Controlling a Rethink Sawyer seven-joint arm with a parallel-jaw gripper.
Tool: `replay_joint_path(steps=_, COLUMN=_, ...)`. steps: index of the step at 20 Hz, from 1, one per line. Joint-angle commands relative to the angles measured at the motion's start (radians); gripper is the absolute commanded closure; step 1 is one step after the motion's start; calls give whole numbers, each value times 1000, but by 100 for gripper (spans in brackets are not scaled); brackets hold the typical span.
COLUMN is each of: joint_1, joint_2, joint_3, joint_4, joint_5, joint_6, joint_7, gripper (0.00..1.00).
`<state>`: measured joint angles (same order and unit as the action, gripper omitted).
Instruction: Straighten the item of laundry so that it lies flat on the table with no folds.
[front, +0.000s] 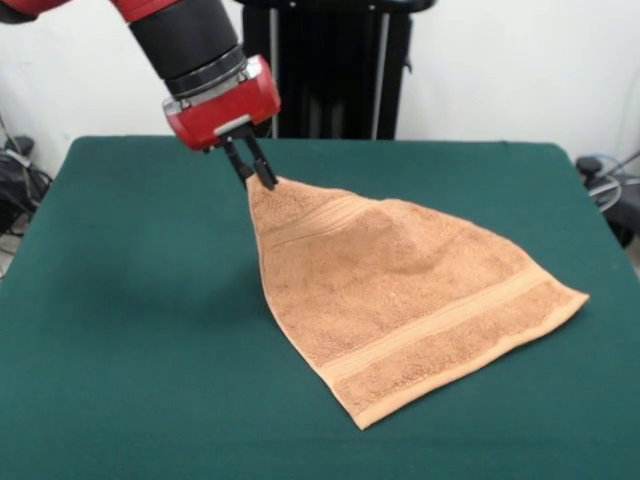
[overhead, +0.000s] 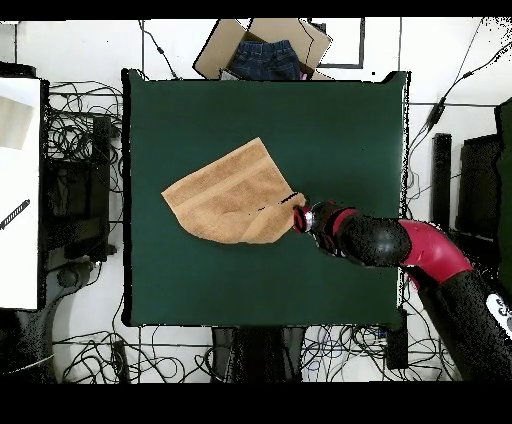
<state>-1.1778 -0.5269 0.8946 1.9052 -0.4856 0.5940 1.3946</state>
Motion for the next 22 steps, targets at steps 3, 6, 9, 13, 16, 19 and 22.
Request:
replay_joint_path(steps=3, joint_1=22, joint_2=55, joint_3=14, joint_4=-127, joint_5=-76, joint_6=103, joint_7=-235, gripper=100)
replay_joint_path(steps=6, joint_1=22, joint_2=66, joint_3=11, joint_4=-141, joint_5=-77, joint_6=112, joint_7=-252, gripper=100)
replay_joint_path(steps=9, joint_1=17, joint_2=81, joint_3=18, joint_4=-158, joint_5=-82, joint_6=119, joint_7=-277, gripper=100)
replay_joint_path(steps=13, joint_1=5, joint_2=113, joint_3=18, joint_4=-183, joint_5=-90, joint_6=132, joint_7=-311, gripper=100)
replay_joint_path(steps=16, joint_1=9, joint_2=115, joint_3=2, joint_4=-200, joint_5=-95, joint_6=155, joint_7=-322, gripper=100)
replay_joint_path(steps=19, joint_1=32, joint_2=76, joint_3=-53, joint_4=-191, joint_5=-106, joint_6=189, joint_7=-270, gripper=100)
replay_joint_path(steps=22, joint_1=28, joint_2=43, joint_3=-78, joint_4=-153, joint_5=-115, joint_6=178, joint_7=-226, gripper=100)
